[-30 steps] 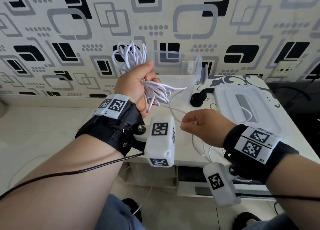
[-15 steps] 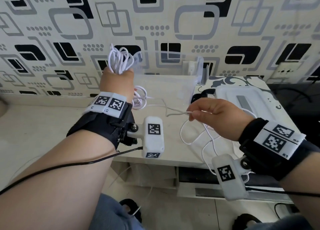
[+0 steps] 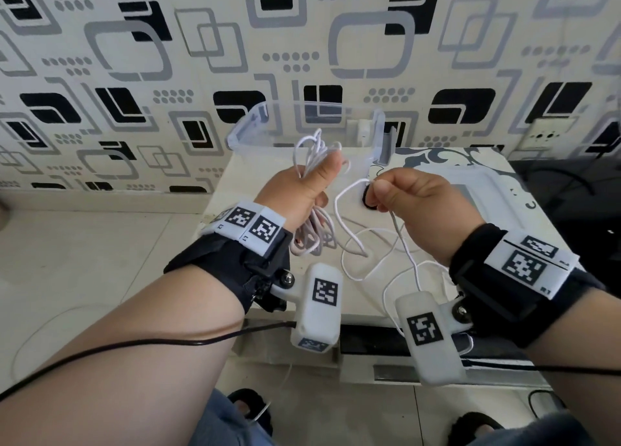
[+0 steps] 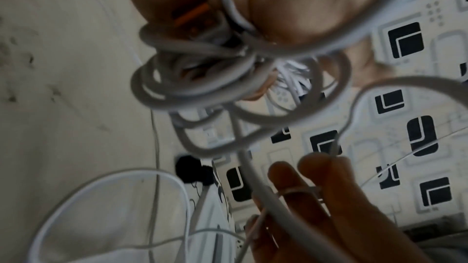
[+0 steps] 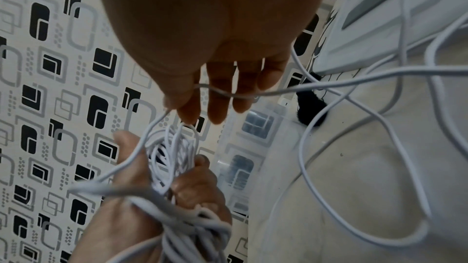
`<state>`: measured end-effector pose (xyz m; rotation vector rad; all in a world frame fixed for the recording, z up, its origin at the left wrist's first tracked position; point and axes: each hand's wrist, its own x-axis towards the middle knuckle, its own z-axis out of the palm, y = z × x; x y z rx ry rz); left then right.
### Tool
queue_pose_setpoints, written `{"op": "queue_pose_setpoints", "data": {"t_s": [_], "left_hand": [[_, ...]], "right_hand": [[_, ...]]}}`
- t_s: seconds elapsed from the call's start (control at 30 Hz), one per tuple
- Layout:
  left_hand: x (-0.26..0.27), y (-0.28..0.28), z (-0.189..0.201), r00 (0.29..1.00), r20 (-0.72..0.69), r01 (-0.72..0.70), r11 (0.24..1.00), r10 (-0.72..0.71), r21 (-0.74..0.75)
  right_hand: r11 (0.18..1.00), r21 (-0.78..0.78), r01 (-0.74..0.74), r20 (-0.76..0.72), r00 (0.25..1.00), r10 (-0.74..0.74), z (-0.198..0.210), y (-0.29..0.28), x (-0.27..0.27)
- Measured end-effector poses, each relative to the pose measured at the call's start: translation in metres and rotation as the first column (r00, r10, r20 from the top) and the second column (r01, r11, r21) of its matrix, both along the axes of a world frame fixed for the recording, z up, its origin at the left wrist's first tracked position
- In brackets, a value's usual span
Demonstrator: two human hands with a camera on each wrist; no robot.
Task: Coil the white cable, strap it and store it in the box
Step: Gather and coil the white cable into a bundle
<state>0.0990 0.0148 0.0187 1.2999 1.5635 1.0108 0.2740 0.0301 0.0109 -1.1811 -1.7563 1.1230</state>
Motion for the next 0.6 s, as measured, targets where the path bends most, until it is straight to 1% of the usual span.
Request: {"op": "queue_pose_setpoints", "data": {"t_s": [0.07, 0.17, 0.23, 0.33, 0.4, 0.53, 0.6], "left_hand": [[0.006, -0.001, 0.0, 0.999, 0.025, 0.036, 0.999, -0.036, -0.004], [0.015, -0.001, -0.001, 0.989, 0.064, 0.135, 0.991, -0.135, -0.005], [0.019, -0.001, -0.003, 0.975, 0.113, 0.195, 0.98, -0.191, -0.027], [0.021, -0.001, -0.002, 0.964, 0.14, 0.236, 0.97, -0.226, -0.063], [0.021, 0.0, -0.003, 0.962, 0.16, 0.235, 0.969, -0.221, -0.078], [0.02, 0.0, -0.007, 0.981, 0.065, 0.187, 0.981, -0.184, -0.056], [0.021, 0.001, -0.008, 0.988, 0.063, 0.142, 0.989, -0.139, -0.044]], "right_hand": [[0.997, 0.013, 0.08, 0.0, 0.997, -0.08, 0.0, 0.001, 0.001], [0.984, 0.042, 0.172, 0.006, 0.985, -0.173, 0.0, 0.001, 0.002], [0.978, 0.061, 0.198, 0.016, 0.98, -0.2, 0.0, 0.001, 0.003], [0.969, 0.088, 0.232, 0.026, 0.972, -0.235, 0.001, 0.001, 0.002], [0.963, 0.088, 0.254, 0.02, 0.966, -0.256, 0.0, 0.002, 0.003], [0.96, 0.107, 0.258, 0.07, 0.961, -0.266, 0.0, 0.003, 0.005], [0.96, 0.125, 0.252, 0.111, 0.958, -0.266, 0.001, 0.003, 0.006]]}}
